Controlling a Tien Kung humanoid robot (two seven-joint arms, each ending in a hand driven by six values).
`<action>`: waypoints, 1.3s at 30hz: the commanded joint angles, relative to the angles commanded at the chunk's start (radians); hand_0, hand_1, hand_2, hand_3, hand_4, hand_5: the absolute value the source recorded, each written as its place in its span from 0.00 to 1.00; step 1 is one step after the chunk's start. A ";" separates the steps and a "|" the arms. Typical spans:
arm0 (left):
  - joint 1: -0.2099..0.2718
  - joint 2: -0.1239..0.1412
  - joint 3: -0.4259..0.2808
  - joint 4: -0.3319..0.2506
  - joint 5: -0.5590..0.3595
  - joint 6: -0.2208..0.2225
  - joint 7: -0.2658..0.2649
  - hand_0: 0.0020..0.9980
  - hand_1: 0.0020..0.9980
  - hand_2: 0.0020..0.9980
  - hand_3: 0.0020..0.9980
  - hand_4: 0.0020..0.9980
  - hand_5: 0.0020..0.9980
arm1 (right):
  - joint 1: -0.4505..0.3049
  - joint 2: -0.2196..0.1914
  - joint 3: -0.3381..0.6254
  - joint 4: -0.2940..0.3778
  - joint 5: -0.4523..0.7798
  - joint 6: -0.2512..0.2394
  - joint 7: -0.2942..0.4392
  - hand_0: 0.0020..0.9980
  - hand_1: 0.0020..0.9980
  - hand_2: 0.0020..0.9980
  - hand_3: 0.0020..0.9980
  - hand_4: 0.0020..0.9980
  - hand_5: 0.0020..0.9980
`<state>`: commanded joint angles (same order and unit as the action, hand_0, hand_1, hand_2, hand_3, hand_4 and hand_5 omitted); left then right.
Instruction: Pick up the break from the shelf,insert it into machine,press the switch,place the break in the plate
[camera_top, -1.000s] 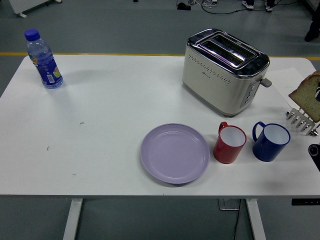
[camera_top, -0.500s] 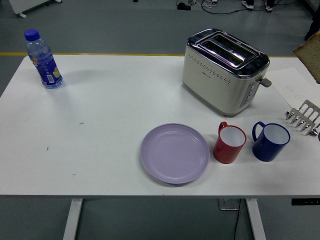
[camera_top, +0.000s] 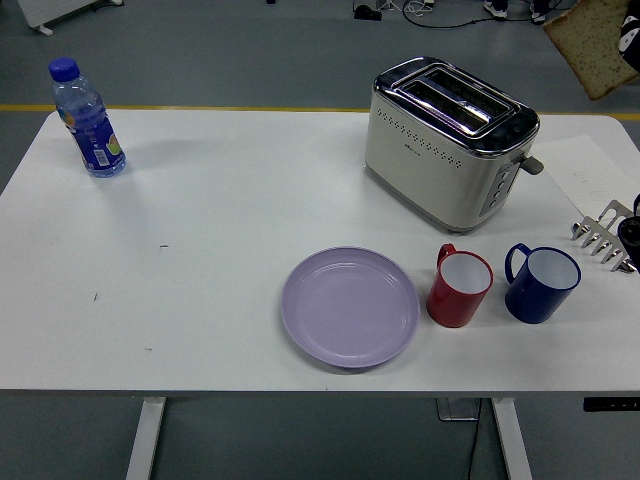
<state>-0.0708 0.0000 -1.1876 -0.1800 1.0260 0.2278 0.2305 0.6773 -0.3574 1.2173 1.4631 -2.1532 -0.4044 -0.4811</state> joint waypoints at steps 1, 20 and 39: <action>0.000 0.000 0.002 0.000 -0.001 0.000 0.000 0.68 0.65 0.70 0.66 0.47 0.95 | 0.018 0.010 -0.011 -0.012 0.012 -0.005 0.006 0.29 0.30 0.36 0.43 0.38 0.00; -0.008 0.005 0.029 0.000 -0.035 0.005 -0.002 0.68 0.65 0.70 0.66 0.48 0.95 | 0.241 0.143 -0.220 -0.276 0.112 -0.027 0.087 0.28 0.30 0.36 0.43 0.39 0.00; -0.010 0.007 0.036 0.000 -0.041 0.010 -0.002 0.68 0.65 0.70 0.66 0.48 0.95 | 0.295 0.218 -0.299 -0.495 0.128 -0.051 0.185 0.29 0.30 0.36 0.43 0.40 0.00</action>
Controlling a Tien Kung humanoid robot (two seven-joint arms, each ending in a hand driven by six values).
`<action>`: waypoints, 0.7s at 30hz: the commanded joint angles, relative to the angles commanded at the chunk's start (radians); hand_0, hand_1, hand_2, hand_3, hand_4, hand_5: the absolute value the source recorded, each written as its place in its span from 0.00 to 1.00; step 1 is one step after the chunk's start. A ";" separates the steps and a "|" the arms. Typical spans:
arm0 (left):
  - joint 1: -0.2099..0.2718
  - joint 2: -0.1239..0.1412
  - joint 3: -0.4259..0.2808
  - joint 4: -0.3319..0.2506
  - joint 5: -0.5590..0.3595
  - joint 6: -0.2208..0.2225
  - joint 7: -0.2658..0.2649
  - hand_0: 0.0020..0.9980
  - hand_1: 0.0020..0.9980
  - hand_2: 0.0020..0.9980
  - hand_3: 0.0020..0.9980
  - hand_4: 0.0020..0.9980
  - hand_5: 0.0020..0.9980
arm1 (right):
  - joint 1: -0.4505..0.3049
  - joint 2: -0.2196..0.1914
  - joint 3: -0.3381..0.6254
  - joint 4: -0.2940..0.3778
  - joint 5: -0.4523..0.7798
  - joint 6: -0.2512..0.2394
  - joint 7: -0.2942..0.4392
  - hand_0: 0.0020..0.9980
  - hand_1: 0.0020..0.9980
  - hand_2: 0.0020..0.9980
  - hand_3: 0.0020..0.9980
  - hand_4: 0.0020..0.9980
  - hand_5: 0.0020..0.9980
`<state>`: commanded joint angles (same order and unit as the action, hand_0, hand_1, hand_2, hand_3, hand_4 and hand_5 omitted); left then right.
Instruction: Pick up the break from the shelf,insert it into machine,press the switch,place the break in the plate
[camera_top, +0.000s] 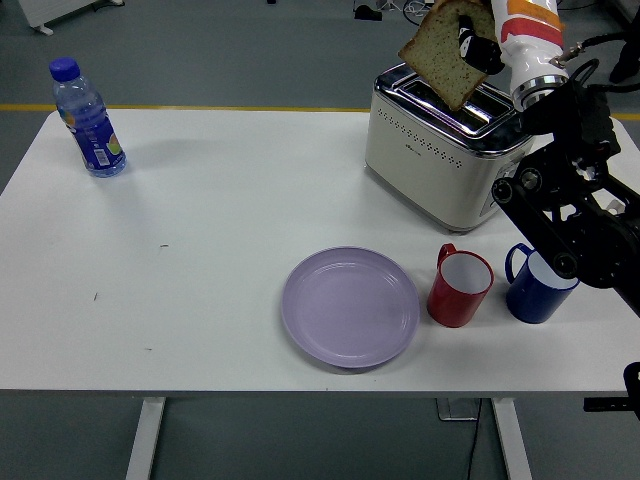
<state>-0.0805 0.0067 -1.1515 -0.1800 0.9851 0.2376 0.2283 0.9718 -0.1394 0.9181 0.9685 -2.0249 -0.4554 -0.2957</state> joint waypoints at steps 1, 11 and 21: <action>0.000 0.000 0.000 0.000 0.000 0.000 0.000 0.68 0.65 0.70 0.66 0.48 0.95 | 0.000 0.000 0.000 -0.004 -0.001 -0.001 0.003 0.29 0.30 0.36 0.43 0.40 0.00; -0.001 0.000 0.001 0.000 -0.002 0.002 0.000 0.68 0.65 0.70 0.66 0.48 0.95 | 0.002 0.001 -0.001 -0.039 -0.037 -0.010 0.032 0.29 0.30 0.36 0.43 0.40 0.00; -0.003 0.000 0.003 0.000 -0.004 0.003 -0.001 0.68 0.65 0.70 0.65 0.48 0.94 | 0.001 0.006 -0.007 -0.082 -0.054 -0.007 0.043 0.29 0.30 0.36 0.44 0.42 0.00</action>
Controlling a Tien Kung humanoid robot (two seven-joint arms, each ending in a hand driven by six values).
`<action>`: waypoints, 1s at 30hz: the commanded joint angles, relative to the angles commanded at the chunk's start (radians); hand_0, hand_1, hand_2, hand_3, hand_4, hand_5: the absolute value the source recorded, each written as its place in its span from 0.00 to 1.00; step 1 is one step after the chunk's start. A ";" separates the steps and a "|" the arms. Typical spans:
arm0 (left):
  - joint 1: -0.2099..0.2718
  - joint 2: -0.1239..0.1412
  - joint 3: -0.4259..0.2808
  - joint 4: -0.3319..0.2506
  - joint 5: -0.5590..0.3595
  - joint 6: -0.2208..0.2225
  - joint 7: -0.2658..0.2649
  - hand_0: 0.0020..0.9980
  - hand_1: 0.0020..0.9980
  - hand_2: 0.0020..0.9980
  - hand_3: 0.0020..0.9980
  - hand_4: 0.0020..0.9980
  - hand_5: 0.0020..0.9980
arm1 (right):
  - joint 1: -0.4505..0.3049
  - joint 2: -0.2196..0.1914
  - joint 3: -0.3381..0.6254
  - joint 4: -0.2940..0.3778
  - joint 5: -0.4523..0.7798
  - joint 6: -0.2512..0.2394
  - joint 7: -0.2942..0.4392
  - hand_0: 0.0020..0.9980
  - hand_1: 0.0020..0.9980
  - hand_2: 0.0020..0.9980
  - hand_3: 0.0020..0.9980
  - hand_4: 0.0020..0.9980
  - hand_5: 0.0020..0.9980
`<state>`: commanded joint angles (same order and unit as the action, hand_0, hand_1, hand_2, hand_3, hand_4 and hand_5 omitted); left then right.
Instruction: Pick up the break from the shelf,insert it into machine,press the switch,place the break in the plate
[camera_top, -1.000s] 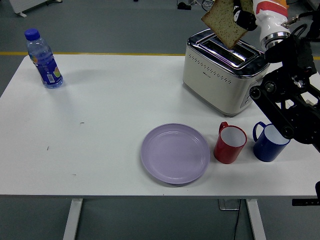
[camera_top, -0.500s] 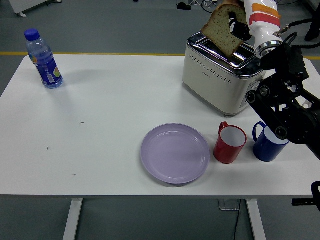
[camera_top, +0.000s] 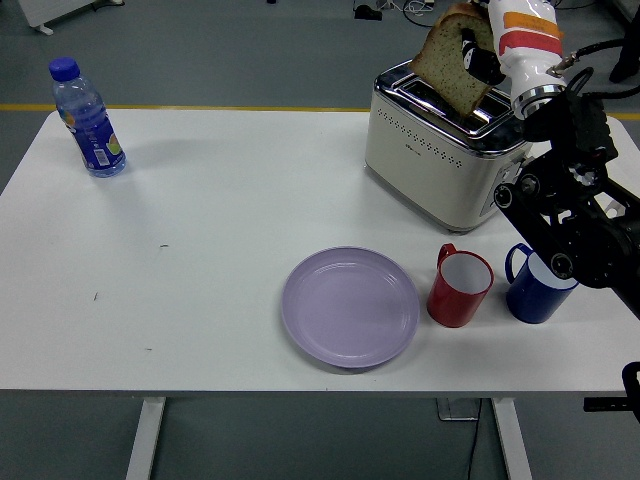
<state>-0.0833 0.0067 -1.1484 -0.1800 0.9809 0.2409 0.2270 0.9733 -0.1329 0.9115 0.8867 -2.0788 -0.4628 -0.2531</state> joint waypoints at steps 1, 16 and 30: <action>0.000 0.000 0.000 0.000 0.000 0.000 0.000 0.68 0.65 0.70 0.65 0.48 0.94 | 0.000 0.001 0.000 -0.005 -0.001 0.000 0.001 0.29 0.30 0.36 0.44 0.42 0.00; -0.001 0.000 0.001 0.000 0.003 0.001 0.002 0.68 0.65 0.70 0.65 0.48 0.94 | 0.018 0.017 -0.007 -0.096 -0.035 0.017 -0.007 0.32 0.33 0.40 0.48 0.43 0.00; 0.003 -0.001 -0.003 0.000 0.011 0.002 0.004 0.68 0.65 0.70 0.65 0.48 0.93 | 0.023 0.027 -0.017 -0.132 -0.037 0.086 -0.020 0.65 0.65 0.77 0.85 0.61 0.00</action>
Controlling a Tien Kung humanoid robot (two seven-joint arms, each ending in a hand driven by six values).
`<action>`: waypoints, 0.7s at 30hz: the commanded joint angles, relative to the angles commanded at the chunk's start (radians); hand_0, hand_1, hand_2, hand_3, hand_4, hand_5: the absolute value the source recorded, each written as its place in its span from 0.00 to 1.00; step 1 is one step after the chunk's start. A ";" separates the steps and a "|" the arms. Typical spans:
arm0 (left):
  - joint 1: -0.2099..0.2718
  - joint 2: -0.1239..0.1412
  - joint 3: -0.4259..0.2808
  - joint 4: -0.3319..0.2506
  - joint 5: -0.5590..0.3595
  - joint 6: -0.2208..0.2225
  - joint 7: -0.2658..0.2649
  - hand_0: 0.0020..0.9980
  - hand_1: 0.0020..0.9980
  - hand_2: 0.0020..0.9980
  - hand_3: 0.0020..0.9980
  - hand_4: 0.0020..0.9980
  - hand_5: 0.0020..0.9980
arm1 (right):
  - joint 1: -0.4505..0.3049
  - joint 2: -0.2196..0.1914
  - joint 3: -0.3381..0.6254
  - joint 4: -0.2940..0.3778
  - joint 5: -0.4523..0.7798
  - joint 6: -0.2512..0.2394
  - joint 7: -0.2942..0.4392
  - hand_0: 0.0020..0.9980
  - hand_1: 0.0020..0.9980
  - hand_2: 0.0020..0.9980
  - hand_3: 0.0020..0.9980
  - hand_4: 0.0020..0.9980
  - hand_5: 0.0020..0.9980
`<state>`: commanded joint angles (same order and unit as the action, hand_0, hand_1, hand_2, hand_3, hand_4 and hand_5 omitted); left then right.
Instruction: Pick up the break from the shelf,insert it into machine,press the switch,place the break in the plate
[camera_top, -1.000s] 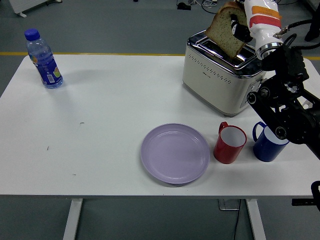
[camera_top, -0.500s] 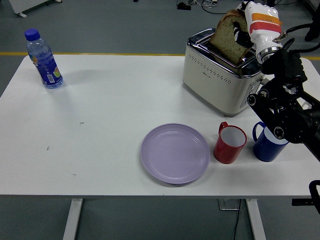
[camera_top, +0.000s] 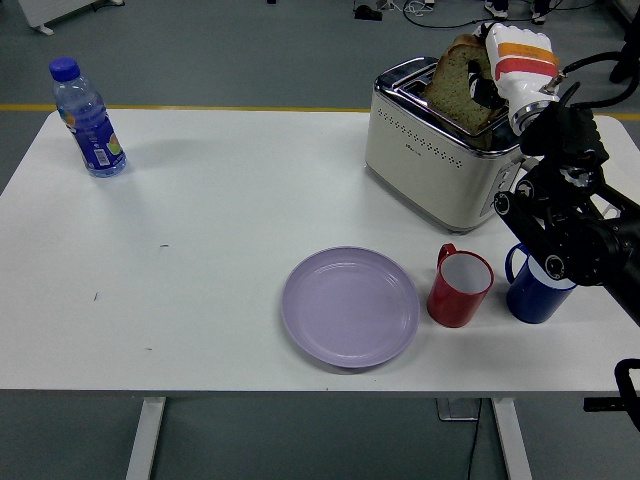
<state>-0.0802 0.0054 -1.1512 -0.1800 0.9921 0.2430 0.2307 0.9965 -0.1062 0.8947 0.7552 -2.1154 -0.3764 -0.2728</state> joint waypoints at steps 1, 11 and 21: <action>0.000 0.000 0.000 0.000 0.001 0.000 0.000 0.68 0.65 0.70 0.65 0.48 0.93 | 0.000 0.000 0.000 0.000 0.003 -0.002 0.001 0.65 0.65 0.77 0.85 0.61 0.00; 0.002 0.001 0.000 0.000 0.001 -0.001 0.000 0.68 0.65 0.70 0.65 0.48 0.94 | -0.002 -0.001 -0.002 0.002 0.017 -0.006 0.016 0.77 0.72 0.90 0.95 0.69 0.00; 0.000 0.002 0.000 0.000 -0.006 0.000 -0.003 0.68 0.65 0.70 0.65 0.48 0.94 | -0.006 -0.003 -0.007 0.014 0.040 -0.035 0.042 0.76 0.71 0.89 0.94 0.71 0.00</action>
<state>-0.0804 0.0071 -1.1509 -0.1800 0.9861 0.2427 0.2280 0.9905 -0.1091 0.8879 0.7694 -2.0750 -0.4114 -0.2305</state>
